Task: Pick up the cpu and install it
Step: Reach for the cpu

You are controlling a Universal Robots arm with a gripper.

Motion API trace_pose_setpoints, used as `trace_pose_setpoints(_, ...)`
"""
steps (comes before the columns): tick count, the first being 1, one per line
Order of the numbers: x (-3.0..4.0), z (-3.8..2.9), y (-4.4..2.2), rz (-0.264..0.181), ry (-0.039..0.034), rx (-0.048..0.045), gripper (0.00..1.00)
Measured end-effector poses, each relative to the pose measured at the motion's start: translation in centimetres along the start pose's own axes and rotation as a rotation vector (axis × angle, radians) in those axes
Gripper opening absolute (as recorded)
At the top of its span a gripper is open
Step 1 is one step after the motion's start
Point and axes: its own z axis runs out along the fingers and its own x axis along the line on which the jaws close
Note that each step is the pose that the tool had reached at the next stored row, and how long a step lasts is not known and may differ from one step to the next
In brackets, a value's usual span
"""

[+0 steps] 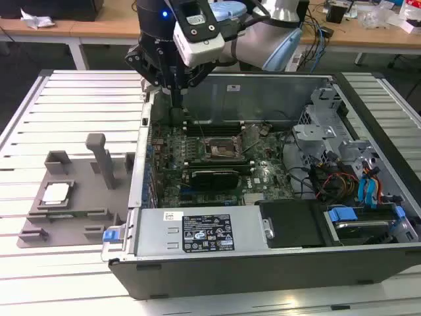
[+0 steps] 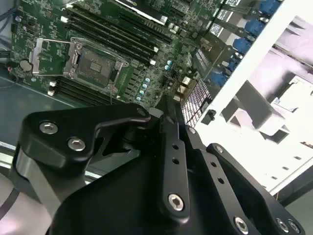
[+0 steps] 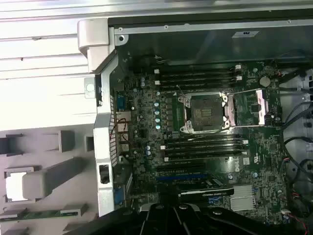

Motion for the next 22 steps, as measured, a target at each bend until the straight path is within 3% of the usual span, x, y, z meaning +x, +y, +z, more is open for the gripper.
trace_pose_setpoints(4, 2.79, -0.07, -0.20, 0.000, 0.0000, 0.0000, 0.11)
trace_pose_setpoints(6, 3.52, -0.09, -0.26, 0.000, 0.0000, 0.0000, 0.11)
trace_pose_setpoints(8, 4.98, -0.13, -0.37, 0.000, 0.0000, 0.0000, 0.11)
trace_pose_setpoints(10, 5.91, -0.15, -0.43, 0.000, 0.0000, 0.0000, 0.11)
trace_pose_setpoints(16, 8.36, -0.21, -0.62, 0.000, -0.0001, -0.0001, 0.11)
trace_pose_setpoints(22, 10.20, -0.26, -0.76, 0.000, 0.0000, 0.0000, 0.11)
